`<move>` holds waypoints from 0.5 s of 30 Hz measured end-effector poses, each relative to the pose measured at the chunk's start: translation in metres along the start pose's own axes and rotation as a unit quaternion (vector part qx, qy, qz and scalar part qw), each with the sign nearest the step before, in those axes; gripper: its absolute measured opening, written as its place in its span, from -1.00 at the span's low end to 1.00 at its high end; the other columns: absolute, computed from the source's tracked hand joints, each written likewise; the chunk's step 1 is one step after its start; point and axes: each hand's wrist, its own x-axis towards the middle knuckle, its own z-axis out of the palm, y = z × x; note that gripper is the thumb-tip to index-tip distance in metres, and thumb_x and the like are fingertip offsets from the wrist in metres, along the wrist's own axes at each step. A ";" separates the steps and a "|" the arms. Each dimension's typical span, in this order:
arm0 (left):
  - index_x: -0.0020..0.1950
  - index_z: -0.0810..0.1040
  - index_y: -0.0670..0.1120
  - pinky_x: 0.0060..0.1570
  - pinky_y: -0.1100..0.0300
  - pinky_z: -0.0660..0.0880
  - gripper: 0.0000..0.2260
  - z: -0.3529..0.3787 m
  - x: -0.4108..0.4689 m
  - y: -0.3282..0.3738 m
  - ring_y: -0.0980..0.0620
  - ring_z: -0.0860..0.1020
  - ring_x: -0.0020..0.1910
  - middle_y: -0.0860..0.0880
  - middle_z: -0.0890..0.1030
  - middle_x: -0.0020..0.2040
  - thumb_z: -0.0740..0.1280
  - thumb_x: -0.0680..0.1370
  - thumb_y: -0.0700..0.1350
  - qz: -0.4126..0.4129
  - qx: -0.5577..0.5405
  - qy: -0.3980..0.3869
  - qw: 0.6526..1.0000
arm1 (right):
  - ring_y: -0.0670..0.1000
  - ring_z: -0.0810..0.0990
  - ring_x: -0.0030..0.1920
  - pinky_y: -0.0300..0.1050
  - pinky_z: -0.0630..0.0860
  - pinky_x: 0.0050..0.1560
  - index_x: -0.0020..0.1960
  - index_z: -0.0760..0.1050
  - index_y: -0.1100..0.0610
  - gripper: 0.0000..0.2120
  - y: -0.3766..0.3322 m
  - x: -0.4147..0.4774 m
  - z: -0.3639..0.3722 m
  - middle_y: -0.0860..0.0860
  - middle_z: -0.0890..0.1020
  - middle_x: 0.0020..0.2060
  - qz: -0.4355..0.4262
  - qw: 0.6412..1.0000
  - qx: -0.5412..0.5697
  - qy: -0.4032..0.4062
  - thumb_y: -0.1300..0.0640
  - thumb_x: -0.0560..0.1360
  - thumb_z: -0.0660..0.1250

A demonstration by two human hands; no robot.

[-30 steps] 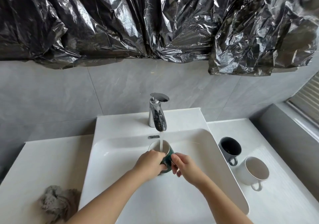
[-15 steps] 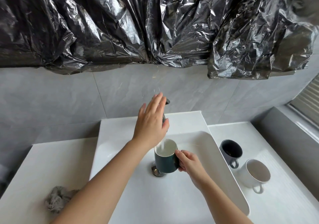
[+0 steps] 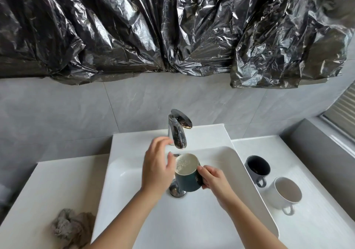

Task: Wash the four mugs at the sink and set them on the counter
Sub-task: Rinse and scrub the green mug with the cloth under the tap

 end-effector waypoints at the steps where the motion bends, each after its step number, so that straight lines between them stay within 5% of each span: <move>1: 0.08 0.54 -0.11 0.14 0.19 0.41 -0.75 -0.002 -0.013 -0.011 0.06 0.50 0.11 0.03 0.54 0.07 0.15 0.50 -0.13 -0.056 -0.012 0.013 0.998 | -0.07 0.31 -0.47 -0.18 0.27 -0.33 -0.39 0.27 0.11 -0.59 -0.001 -0.001 -0.001 -0.13 0.32 -0.55 -0.005 1.000 -0.001 -0.003 0.18 0.62 0.25; 3: 0.05 0.53 -0.05 0.04 0.15 0.46 -0.86 -0.006 -0.025 -0.023 0.02 0.57 0.05 0.05 0.61 -0.01 0.20 0.58 -0.13 -0.226 -0.043 -0.069 0.971 | -0.04 0.34 -0.42 -0.22 0.30 -0.33 -0.40 0.31 0.08 -0.59 -0.001 -0.002 -0.003 -0.14 0.35 -0.53 -0.023 0.999 -0.020 -0.018 0.19 0.62 0.27; 5: 0.12 0.52 -0.04 -0.07 0.20 0.41 -0.78 -0.005 -0.025 -0.032 -0.02 0.62 0.04 -0.03 0.68 -0.02 0.14 0.66 0.02 -0.406 -0.126 -0.246 0.871 | -0.02 0.35 -0.38 -0.23 0.30 -0.33 -0.42 0.40 0.03 -0.60 0.000 -0.004 -0.003 -0.11 0.37 -0.48 -0.048 0.997 -0.048 -0.042 0.16 0.60 0.30; 7: 0.18 0.55 -0.03 0.08 0.16 0.34 -0.51 -0.002 -0.026 -0.046 0.00 0.65 0.04 -0.11 0.70 0.00 -0.05 0.65 0.23 -0.459 -0.210 -0.360 0.785 | -0.04 0.29 -0.37 -0.18 0.24 -0.34 -0.37 0.44 0.12 -0.67 0.001 -0.006 0.000 -0.07 0.33 -0.45 -0.074 0.991 -0.095 -0.062 0.03 0.53 0.32; 9: 0.15 0.61 -0.07 0.29 0.07 0.27 -0.29 0.006 -0.025 -0.059 0.03 0.66 -0.01 -0.07 0.70 -0.01 -0.09 0.54 0.42 -0.449 -0.241 -0.379 0.773 | -0.07 0.22 -0.39 -0.16 0.18 -0.36 -0.33 0.35 0.24 -0.61 0.005 -0.006 0.002 -0.08 0.27 -0.46 -0.109 0.978 -0.165 -0.070 -0.04 0.46 0.29; 12: 0.05 0.63 -0.09 0.15 0.16 0.37 -0.19 0.015 -0.025 -0.067 0.02 0.56 -0.09 -0.04 0.64 -0.08 0.00 0.34 0.55 -0.453 -0.234 -0.375 0.775 | -0.05 0.29 -0.40 -0.14 0.26 -0.35 -0.36 0.32 0.16 -0.63 0.011 -0.007 0.005 -0.07 0.35 -0.48 -0.198 0.935 -0.281 -0.086 -0.06 0.49 0.25; 15: 0.17 0.62 -0.03 0.28 0.11 0.36 -0.23 0.023 -0.027 -0.068 0.02 0.53 0.14 -0.08 0.65 0.13 0.14 0.34 0.56 -0.482 -0.241 -0.399 0.742 | -0.05 0.34 -0.33 -0.14 0.32 -0.30 -0.34 0.36 0.16 -0.66 0.019 -0.005 0.007 -0.04 0.40 -0.44 -0.272 0.896 -0.337 -0.099 -0.03 0.51 0.24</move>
